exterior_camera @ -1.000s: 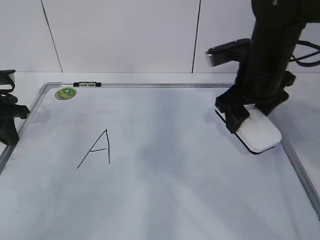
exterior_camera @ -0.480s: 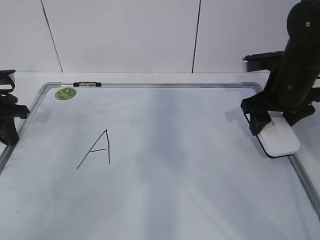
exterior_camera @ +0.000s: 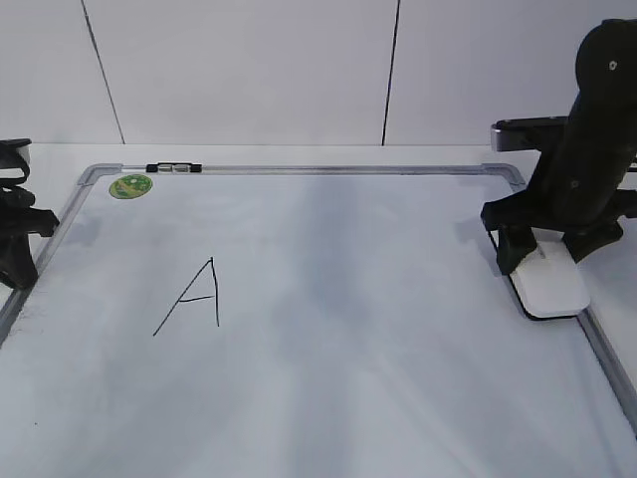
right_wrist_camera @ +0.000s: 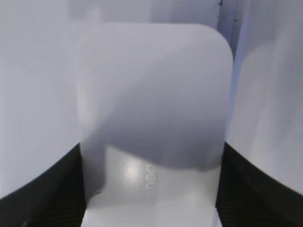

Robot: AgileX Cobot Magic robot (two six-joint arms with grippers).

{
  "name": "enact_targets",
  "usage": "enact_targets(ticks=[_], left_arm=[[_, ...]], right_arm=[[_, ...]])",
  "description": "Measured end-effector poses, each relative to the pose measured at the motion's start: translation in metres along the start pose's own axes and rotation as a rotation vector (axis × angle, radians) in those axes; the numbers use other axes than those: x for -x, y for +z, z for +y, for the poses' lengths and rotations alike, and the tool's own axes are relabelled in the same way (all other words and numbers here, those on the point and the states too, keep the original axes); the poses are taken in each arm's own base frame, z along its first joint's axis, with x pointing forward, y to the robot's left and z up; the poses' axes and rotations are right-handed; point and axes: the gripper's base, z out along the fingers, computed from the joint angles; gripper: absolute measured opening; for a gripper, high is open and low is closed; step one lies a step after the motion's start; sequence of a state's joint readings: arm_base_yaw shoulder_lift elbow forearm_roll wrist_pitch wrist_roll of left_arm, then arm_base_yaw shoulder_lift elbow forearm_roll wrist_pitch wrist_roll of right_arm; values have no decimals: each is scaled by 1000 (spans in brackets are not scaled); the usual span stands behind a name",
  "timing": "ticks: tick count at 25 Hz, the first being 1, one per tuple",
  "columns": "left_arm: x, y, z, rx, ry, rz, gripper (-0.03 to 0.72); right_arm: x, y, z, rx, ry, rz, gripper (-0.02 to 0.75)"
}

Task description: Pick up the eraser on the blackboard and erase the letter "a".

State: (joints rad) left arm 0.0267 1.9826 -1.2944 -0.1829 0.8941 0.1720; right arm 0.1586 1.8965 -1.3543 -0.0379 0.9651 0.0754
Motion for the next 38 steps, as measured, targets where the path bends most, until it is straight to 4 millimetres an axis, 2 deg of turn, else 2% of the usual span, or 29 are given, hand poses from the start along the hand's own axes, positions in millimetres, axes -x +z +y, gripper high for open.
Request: enact_targets(ticks=[5, 12, 18, 38], left_arm=[[0, 0, 0, 0, 0, 0, 50], [0, 0, 0, 0, 0, 0, 50], [0, 0, 0, 0, 0, 0, 50], [0, 0, 0, 0, 0, 0, 50]], right_arm=[[2, 14, 1, 7, 5, 18, 568], [3, 15, 1, 8, 21, 3, 573], [3, 23, 0, -6, 45, 22, 581], [3, 24, -2, -21, 60, 28, 594]])
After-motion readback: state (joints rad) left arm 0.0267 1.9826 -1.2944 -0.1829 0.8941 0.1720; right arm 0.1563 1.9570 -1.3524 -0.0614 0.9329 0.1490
